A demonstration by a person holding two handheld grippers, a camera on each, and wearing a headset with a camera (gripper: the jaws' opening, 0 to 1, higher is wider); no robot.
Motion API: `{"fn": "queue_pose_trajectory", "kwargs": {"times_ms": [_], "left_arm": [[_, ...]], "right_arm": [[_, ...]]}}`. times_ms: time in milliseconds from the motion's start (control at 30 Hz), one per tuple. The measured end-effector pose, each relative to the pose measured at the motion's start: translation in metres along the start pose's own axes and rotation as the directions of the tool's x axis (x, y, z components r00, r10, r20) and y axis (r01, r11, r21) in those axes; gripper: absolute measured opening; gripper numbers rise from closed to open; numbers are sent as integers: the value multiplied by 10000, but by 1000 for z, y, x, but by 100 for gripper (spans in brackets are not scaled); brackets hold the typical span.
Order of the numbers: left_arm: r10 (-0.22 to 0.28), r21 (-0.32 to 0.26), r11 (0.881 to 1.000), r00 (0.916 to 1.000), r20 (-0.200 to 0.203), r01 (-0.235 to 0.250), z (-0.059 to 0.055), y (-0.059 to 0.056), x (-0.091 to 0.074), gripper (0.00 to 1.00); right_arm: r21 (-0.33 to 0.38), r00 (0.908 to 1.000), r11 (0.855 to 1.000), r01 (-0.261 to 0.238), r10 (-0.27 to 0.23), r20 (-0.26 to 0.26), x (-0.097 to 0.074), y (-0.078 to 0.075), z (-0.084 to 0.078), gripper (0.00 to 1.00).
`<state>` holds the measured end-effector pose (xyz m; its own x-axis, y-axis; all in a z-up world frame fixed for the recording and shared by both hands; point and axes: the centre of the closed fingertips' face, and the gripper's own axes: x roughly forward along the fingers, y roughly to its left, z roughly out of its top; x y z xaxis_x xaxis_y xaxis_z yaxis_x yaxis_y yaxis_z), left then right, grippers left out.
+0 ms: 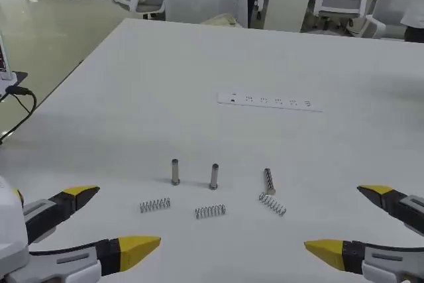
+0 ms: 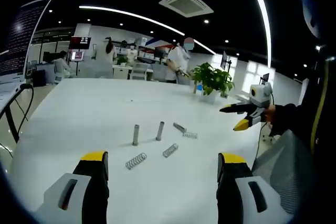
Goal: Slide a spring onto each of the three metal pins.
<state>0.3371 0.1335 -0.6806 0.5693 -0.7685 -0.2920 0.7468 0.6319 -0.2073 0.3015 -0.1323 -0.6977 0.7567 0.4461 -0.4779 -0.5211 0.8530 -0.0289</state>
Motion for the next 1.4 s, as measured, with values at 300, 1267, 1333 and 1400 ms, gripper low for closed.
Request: {"fn": "queue_pose_trajectory", "kwargs": {"times_ms": [300, 1267, 1333, 1400], "left_arm": [[3, 11, 10000, 10000, -23, -3, 0, 0, 0, 83], [-166, -100, 9998, 9998, -70, 166, -5, -1, 4, 82], [-185, -106, 9998, 9998, -55, 185, -4, -1, 4, 82], [-213, -66, 9998, 9998, -66, 213, -4, -1, 4, 82]], "right_arm": [[0, 10000, 10000, -4, 4, 28, 0, 0, 0, 85], [-162, 10000, 9999, 37, -38, -78, 20, -16, 21, 77], [-162, 9999, 9998, 111, -113, -123, 25, -21, 25, 74], [-188, 9998, 9997, 160, -163, -145, 30, -25, 29, 72]]}}
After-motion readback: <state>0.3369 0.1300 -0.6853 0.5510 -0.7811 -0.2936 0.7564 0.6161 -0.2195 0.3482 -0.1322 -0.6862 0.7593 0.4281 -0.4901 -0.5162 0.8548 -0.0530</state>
